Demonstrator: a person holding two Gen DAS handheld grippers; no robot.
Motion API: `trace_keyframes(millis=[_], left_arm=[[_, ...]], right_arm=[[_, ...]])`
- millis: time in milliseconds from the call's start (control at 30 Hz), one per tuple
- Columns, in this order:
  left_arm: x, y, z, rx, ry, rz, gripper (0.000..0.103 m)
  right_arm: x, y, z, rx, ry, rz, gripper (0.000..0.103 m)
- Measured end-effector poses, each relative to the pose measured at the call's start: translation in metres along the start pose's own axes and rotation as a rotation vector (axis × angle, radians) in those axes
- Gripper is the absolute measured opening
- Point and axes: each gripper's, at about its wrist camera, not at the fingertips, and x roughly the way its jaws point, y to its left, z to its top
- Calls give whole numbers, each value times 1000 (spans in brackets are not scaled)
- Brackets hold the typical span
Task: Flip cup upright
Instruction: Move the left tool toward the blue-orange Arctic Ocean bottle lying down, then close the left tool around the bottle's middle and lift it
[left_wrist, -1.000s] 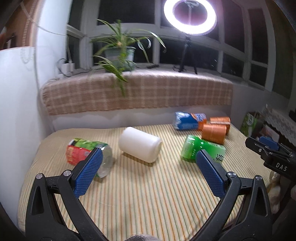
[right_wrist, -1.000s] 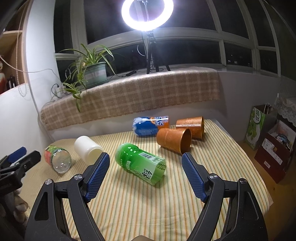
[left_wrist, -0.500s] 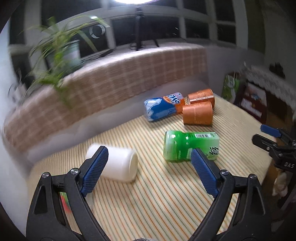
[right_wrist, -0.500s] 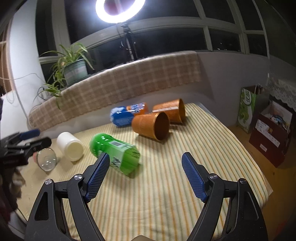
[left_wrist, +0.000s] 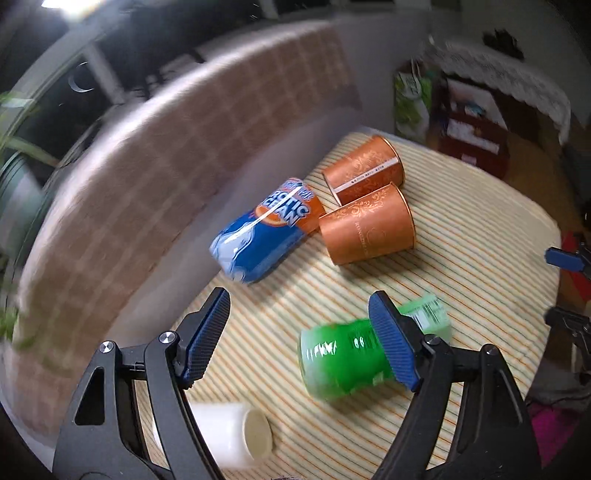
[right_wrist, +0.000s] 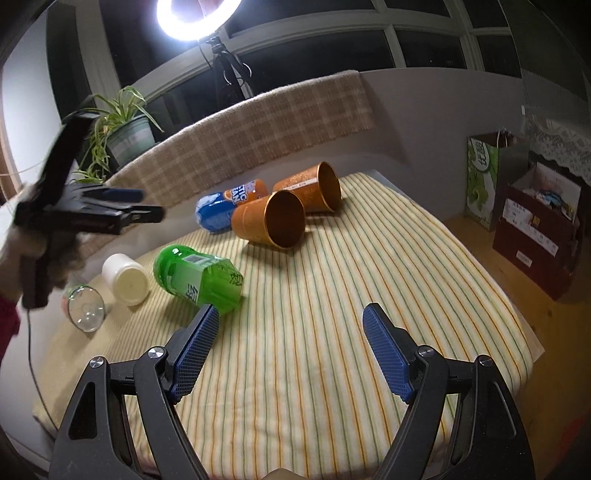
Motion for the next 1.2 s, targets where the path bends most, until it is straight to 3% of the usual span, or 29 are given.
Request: trace_keyframes(millis=[267,533,867,1200], left_arm=[[46,2,42,188,121,87,81],[96,-5,57,379,267,90,81],[144,-7,66,451,348,92,81],[185,-9,64,478,367,107,81]], right_arm=[[6,-24,-10,55,51,-11,80],[13,-44,-10,114,71,-29,80],[24,-48,-8,125,97,-23,80],[31,-52,-10,140,109,-40,80]])
